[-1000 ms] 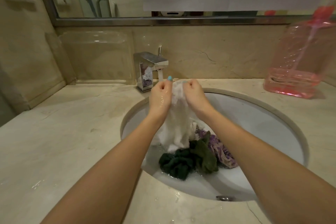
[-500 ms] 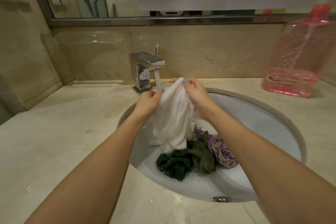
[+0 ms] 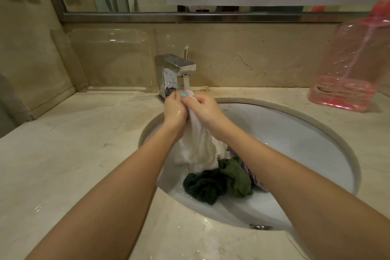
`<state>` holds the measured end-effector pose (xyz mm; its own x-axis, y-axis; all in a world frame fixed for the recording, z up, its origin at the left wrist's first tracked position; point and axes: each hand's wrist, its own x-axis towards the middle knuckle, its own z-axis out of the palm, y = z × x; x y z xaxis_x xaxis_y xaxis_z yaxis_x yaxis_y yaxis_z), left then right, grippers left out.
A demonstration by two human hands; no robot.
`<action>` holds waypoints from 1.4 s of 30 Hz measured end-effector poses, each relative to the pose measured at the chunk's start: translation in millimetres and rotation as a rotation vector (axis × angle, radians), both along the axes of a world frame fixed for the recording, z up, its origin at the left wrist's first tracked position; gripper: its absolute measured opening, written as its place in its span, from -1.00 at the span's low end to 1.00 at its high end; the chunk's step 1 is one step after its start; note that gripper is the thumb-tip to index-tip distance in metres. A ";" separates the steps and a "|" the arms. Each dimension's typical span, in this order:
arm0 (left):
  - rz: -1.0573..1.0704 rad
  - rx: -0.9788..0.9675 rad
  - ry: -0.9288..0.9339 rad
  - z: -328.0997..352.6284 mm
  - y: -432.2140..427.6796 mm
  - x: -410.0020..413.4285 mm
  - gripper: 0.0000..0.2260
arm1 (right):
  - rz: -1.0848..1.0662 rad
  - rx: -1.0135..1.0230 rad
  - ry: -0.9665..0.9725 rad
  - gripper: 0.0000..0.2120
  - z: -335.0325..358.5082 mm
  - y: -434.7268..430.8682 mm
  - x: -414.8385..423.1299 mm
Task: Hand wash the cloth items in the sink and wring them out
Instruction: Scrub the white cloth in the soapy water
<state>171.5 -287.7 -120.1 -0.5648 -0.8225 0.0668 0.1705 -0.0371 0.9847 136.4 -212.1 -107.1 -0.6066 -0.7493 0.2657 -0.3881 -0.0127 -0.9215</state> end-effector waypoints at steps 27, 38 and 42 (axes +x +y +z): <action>0.062 -0.422 -0.018 22.8 21.1 -0.6 -0.66 | -0.148 -0.017 -0.067 -0.72 -3.0 10.3 -25.5; -0.048 -0.333 0.058 9.2 12.9 5.9 -0.76 | -0.049 -0.026 -0.137 -0.79 2.1 14.6 -36.7; 0.056 -0.401 0.081 10.9 14.2 10.6 -0.91 | 0.138 0.069 -0.120 -0.73 -1.3 22.9 -40.5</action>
